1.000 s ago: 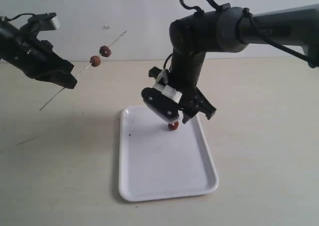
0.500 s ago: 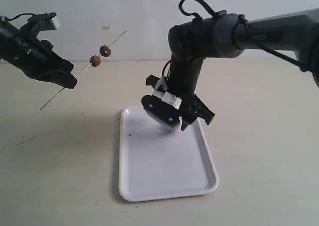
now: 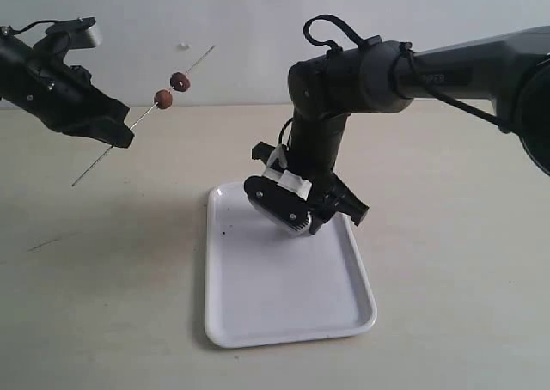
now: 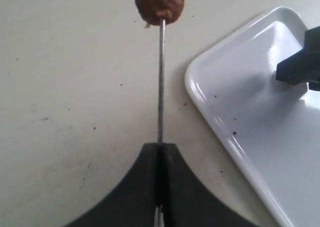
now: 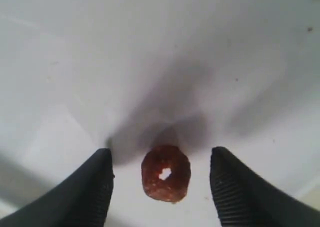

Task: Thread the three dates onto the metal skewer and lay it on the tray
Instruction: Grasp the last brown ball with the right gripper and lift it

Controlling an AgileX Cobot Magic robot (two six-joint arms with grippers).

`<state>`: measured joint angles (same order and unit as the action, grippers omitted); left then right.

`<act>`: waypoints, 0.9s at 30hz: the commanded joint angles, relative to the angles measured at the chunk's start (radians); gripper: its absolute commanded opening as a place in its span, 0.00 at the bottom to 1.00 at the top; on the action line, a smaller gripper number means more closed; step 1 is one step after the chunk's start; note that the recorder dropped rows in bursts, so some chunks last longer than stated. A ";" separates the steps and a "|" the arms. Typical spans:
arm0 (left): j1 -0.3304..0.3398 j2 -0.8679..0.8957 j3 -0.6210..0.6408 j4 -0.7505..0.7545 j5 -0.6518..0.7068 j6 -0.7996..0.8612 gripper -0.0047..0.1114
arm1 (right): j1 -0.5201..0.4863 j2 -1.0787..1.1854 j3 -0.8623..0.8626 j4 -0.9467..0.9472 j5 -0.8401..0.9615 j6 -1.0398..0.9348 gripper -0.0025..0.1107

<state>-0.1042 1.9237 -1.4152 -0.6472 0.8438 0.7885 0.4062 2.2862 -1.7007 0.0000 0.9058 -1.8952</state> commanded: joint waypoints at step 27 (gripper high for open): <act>0.003 -0.013 -0.007 -0.017 -0.012 -0.004 0.04 | 0.000 -0.002 0.002 -0.058 -0.023 0.129 0.42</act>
<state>-0.1042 1.9237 -1.4152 -0.6507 0.8372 0.7885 0.4062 2.2862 -1.7007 -0.0409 0.8875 -1.7867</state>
